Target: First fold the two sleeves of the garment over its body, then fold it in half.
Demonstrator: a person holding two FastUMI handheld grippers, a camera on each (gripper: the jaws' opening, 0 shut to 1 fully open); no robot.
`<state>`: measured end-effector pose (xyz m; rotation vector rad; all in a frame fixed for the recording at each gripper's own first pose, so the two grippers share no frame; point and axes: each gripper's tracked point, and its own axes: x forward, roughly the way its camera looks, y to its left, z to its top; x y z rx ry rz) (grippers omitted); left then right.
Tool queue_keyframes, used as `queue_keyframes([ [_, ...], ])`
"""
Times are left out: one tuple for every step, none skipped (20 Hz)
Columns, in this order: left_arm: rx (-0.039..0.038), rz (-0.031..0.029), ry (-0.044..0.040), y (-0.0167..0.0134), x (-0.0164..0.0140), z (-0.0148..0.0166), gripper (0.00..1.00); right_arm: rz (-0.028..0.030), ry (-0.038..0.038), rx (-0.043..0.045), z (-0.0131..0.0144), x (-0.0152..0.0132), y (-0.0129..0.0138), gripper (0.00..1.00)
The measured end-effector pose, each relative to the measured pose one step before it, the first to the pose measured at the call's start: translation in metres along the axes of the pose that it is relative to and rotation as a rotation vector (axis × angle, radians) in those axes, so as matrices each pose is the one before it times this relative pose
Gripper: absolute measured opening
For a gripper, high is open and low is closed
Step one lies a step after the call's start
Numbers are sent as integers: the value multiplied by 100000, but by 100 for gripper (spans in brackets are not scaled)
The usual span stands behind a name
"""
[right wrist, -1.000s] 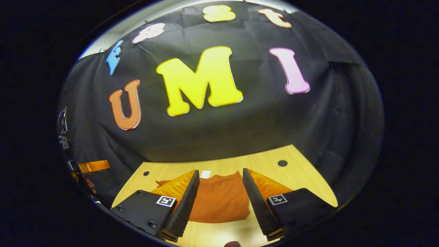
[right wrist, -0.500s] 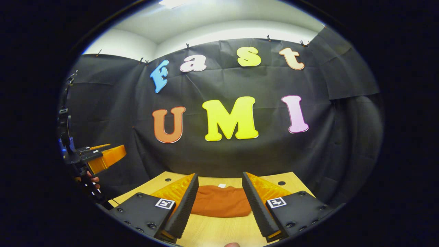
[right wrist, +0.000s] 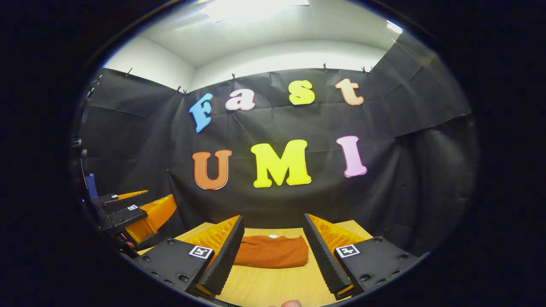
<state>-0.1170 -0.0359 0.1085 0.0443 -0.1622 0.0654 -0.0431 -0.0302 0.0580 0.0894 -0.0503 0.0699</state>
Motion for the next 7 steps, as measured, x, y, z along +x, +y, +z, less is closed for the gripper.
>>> queue_keyframes([
  [329,914,-1445,283,-223,54,96,-629,-706,112,-4,-99,156,88],
  [31,466,-1465,89,-256,-13,96,-898,-34,-151,-151,49,7,89],
  [-203,322,127,-41,-122,-272,96,-1138,772,-295,-366,146,-210,89],
  [-1224,-88,1170,-119,32,-529,96,-1058,423,-197,-305,116,-133,89],
  [-1116,158,1494,-10,-110,-567,96,-835,-256,-414,-78,131,-102,89],
  [-134,788,1466,212,261,-599,96,-1073,-1075,-1160,97,156,-46,90],
  [260,677,2104,396,310,-576,96,-1092,-265,-2039,-350,191,-122,90],
])
